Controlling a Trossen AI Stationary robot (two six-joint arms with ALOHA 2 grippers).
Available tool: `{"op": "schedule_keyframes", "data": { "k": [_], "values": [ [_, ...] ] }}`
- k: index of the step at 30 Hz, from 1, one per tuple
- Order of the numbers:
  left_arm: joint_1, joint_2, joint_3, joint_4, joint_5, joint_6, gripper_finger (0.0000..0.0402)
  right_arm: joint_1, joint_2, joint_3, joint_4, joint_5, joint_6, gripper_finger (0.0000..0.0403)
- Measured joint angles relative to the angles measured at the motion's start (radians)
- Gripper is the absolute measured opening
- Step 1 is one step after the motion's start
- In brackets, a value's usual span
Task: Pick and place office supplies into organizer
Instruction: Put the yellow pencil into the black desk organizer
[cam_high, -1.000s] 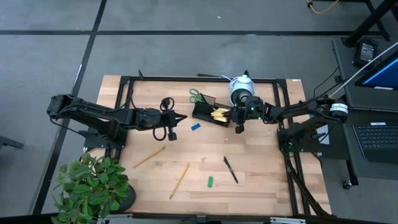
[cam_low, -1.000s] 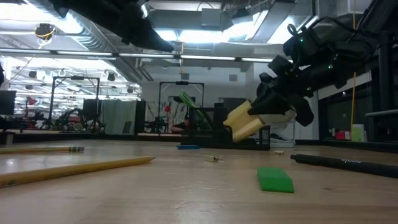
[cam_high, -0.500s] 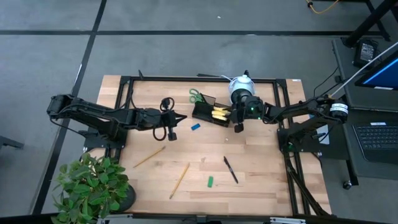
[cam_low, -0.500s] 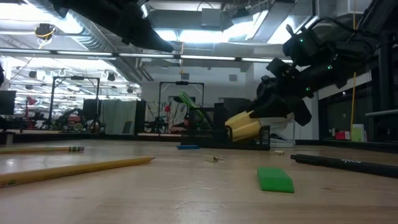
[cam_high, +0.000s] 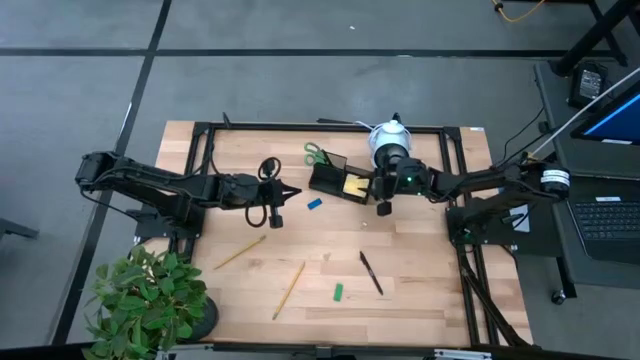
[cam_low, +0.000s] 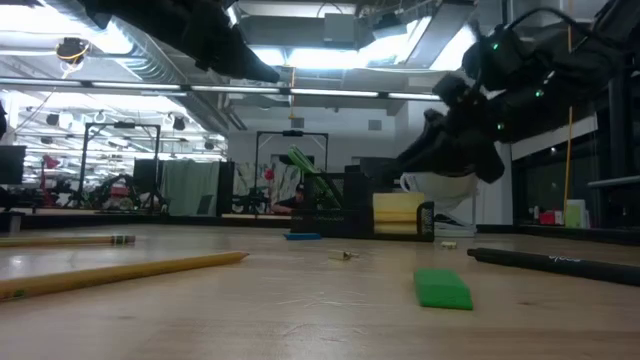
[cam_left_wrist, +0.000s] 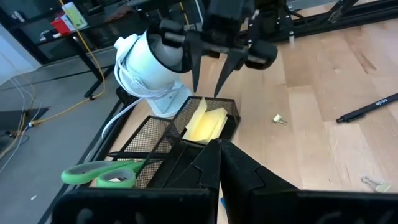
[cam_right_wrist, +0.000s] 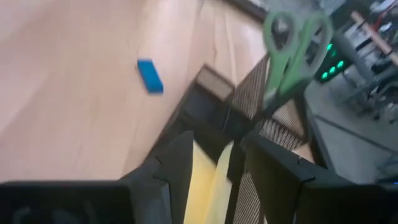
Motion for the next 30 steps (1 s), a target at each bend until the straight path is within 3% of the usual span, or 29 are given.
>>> {"op": "schedule_keyframes", "data": {
  "k": [10,13,16,23,27,30],
  "values": [
    [0.0,0.0,0.0,0.0,0.004,0.017,0.0003,0.107,-0.088,0.001,0.047,0.002,0.005,0.0147],
    [0.0,0.0,0.0,0.007,0.031,0.017,0.0001,0.144,-0.095,0.04,0.024,0.059,0.057,0.014],
    [-0.001,0.0,0.0,0.014,0.049,0.017,0.0002,0.174,-0.096,0.107,-0.066,0.116,0.083,0.0136],
    [-0.033,0.0,0.0,0.004,0.093,0.033,0.0002,0.25,-0.096,0.272,-0.355,0.117,0.159,0.0133],
    [-0.068,0.0,0.0,0.006,0.108,0.065,0.0002,0.299,-0.096,0.344,-0.473,0.123,0.186,0.0116],
    [-0.09,0.0,0.0,-0.016,0.099,0.006,0.0001,0.333,-0.095,0.373,-0.523,0.129,0.187,0.01]
  ]
}}
